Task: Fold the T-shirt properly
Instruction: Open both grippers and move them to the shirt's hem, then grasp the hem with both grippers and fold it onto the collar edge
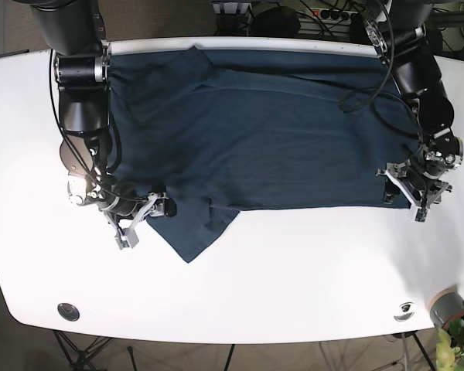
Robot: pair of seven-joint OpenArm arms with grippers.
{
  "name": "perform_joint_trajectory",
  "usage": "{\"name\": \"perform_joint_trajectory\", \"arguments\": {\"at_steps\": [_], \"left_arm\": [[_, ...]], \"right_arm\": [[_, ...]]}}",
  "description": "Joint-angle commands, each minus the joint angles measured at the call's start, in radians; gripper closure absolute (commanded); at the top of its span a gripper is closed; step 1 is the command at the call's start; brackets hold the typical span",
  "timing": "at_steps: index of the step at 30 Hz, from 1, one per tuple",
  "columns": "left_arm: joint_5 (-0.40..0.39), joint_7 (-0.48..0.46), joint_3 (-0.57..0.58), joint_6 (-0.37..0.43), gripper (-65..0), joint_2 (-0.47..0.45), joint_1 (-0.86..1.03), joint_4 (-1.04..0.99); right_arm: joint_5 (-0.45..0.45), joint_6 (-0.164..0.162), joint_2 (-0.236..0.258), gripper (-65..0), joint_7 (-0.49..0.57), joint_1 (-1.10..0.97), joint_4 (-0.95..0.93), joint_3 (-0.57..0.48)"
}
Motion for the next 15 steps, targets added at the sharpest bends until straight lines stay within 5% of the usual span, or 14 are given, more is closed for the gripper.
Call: {"name": "perform_joint_trajectory", "arguments": {"at_steps": [1,9,15], "left_arm": [[-0.012,-0.020,-0.005,0.004,-35.8,-0.045,-0.035,-0.008],[-0.014,-0.026,-0.007,0.040,-35.8,-0.065,-0.107,-0.118],[-0.015,-0.058,-0.007,0.220,-37.2,-0.076,-0.176,-0.210]], "right_arm": [[-0.008,-0.002,-0.004,-49.1,-0.047,-0.013,0.033,-0.002],[-0.010,-0.003,-0.007,-45.7,-0.044,-0.017,0.041,0.003],[-0.010,-0.003,-0.007,-19.5,-0.044,-0.016,0.041,0.003]]}}
